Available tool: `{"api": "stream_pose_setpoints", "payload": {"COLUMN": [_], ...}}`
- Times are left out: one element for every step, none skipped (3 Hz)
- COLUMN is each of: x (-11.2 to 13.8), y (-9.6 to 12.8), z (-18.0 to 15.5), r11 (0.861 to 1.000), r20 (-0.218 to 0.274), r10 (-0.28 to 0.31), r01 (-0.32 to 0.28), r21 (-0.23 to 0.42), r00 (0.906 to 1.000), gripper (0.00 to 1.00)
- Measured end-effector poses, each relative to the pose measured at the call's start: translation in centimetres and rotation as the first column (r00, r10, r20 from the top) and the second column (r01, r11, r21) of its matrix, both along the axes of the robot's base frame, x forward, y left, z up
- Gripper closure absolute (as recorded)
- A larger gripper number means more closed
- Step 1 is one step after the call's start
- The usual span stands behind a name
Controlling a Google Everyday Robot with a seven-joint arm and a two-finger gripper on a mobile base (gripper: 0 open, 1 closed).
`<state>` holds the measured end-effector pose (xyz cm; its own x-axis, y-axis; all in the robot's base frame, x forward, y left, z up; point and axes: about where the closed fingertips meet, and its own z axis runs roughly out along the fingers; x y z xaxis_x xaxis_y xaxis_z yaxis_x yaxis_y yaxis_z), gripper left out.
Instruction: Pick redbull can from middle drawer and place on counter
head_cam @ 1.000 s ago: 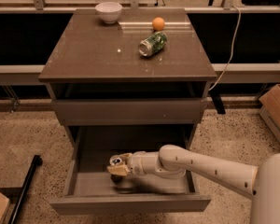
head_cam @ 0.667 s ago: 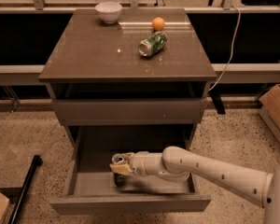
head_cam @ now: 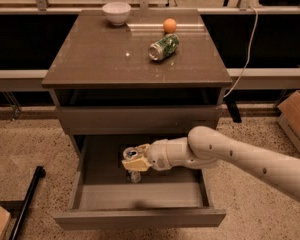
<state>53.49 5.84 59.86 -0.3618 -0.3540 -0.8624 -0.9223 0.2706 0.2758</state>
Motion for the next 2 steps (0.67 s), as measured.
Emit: {"api": "stream_pose_setpoints", "payload": {"x": [-1.3,-0.8], "y": [-2.2,-4.8], "z": [7.3,17.8], "r11": [0.994,0.985], "r20": [-0.02,0.039], "r10": [0.065,0.075], "r01": [-0.066,-0.068], "r21": [-0.086,-0.157], "r00": [0.9977,0.9964], "gripper": [1.0,1.0]}}
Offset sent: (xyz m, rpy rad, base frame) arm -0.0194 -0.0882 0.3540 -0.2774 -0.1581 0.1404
